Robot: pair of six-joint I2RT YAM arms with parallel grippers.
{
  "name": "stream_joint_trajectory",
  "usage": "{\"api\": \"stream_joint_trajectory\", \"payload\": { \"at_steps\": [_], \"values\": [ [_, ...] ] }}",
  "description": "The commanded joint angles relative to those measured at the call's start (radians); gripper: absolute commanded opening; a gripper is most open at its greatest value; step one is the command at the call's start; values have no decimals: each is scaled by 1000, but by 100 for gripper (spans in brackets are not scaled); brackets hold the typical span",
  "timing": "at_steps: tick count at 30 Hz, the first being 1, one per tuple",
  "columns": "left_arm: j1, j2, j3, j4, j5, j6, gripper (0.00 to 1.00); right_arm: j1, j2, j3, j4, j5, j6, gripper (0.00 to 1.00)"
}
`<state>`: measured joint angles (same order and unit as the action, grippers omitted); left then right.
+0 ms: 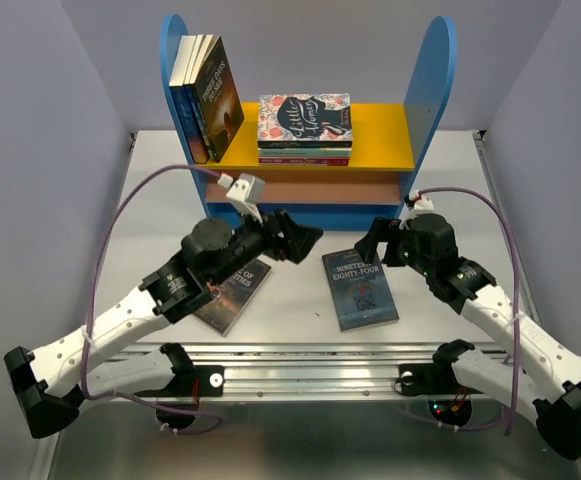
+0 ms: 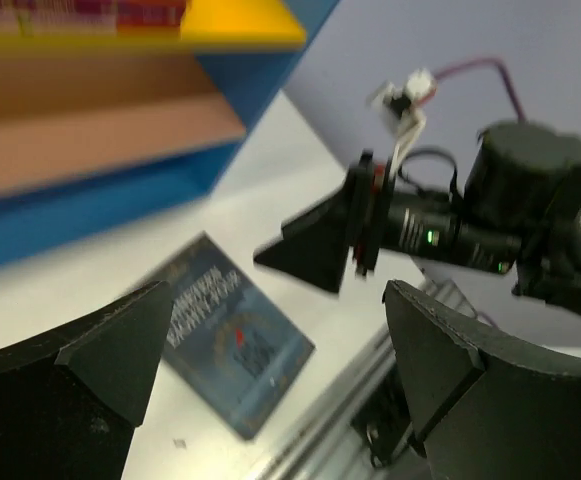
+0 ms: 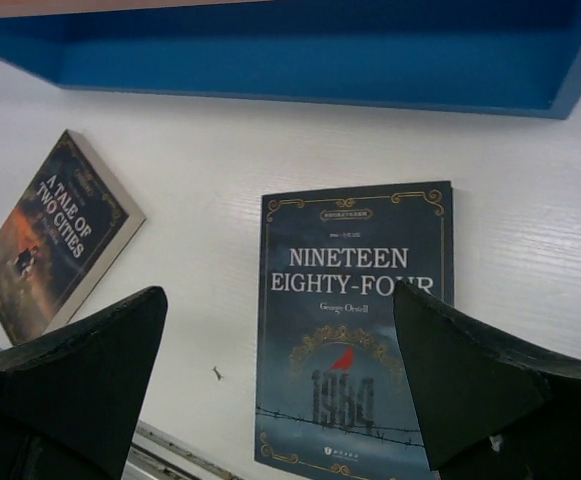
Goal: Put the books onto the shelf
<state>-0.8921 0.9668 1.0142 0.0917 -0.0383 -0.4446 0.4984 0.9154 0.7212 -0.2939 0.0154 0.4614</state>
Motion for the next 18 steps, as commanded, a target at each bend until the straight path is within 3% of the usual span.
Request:
{"api": "stream_joint_trajectory", "payload": {
  "at_steps": [1,5,10,13,18],
  "values": [
    [-90,-164,-178,23,-135,-209,99,-1,-17,-40,18,156,69,100],
    [-103,-142,-314,-55,-178,-354,99,-1,39,-71,-11,222,149,100],
    [-107,21,-365,-35,-186,-437,99,-14,97,-100,-17,285,204,100],
    [-107,181,-329,9,-169,-444,99,-46,154,-100,-17,270,229,100],
    [-96,482,-134,-53,-195,-405,99,-110,218,-115,9,178,230,100]
  ]
}}
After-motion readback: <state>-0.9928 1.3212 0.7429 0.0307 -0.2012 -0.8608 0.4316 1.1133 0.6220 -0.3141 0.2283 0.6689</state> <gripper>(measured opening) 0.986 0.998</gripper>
